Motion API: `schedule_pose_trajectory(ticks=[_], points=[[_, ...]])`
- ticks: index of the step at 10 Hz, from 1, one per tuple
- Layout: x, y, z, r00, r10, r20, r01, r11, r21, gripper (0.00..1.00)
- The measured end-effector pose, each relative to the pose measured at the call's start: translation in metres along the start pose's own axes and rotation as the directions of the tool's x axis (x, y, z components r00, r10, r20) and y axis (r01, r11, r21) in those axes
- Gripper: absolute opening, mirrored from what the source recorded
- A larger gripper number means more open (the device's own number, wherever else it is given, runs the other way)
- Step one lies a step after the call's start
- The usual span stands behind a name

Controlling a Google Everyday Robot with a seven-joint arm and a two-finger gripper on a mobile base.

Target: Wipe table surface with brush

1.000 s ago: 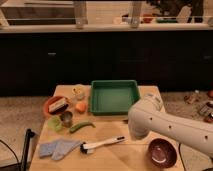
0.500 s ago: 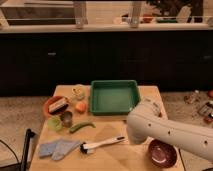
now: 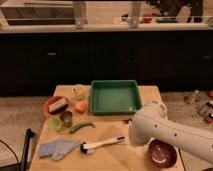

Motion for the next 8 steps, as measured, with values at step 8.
schedule_pose_trajectory(ticks=[8], points=[[-0.062, -0.031, 0.027, 0.993, -0.102, 0.062, 0.100, 0.995, 0.027, 0.80]])
